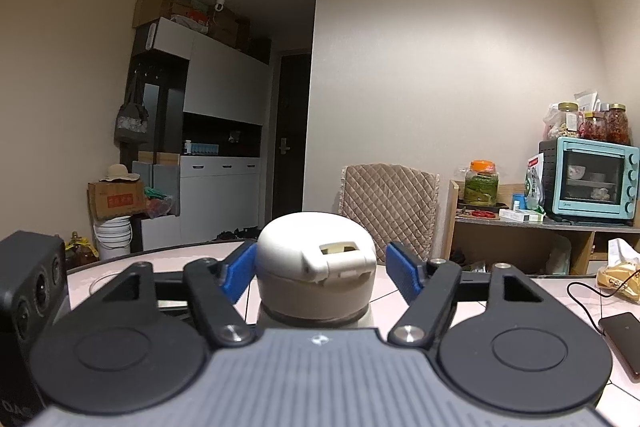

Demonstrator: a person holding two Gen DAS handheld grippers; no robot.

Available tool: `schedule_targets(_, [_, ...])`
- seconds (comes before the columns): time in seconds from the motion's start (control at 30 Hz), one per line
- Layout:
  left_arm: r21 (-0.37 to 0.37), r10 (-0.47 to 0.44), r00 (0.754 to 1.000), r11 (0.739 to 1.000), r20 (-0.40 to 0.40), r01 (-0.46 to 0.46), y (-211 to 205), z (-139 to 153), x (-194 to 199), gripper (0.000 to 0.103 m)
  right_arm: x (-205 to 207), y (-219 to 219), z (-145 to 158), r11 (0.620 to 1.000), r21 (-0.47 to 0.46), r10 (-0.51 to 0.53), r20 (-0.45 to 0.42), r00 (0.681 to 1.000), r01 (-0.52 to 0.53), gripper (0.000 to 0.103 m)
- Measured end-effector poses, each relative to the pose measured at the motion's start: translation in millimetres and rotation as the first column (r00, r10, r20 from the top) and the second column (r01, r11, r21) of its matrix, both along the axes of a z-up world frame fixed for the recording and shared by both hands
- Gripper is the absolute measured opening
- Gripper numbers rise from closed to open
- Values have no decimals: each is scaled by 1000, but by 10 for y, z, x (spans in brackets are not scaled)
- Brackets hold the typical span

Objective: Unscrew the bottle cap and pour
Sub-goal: 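Regrip and twist the cap with the right tool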

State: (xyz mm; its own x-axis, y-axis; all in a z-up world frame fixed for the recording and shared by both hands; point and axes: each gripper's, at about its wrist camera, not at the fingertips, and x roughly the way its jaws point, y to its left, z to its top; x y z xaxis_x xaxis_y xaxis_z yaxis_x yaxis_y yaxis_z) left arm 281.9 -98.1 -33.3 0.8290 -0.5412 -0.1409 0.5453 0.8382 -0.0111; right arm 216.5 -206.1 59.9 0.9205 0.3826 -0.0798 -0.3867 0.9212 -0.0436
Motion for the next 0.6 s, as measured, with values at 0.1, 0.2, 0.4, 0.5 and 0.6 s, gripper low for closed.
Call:
schedule_targets(0.1, [-1,-1,1000,1000,0,1,6,-1,-11,72,-4,3,-4,1000,3,4,0,1000,-4,65])
schedule_targets(0.2, [-2,0,1000,1000,1,0,3,-16,-13,72,-3,-7,0,1000,-5,15,0,1000,-15,65])
schedule_targets(0.4, [0,0,1000,1000,2,0,37,-29,-59,72,8,-31,26,999,-18,48,-4,999,-48,65])
schedule_targets(0.5, [1,1,1000,1000,3,-1,42,-31,-113,72,8,-35,40,998,-23,63,-4,998,-63,65])
schedule_targets(0.6, [1,3,1000,1000,4,-3,30,-41,-145,72,13,-40,57,997,-26,77,-6,997,-77,65])
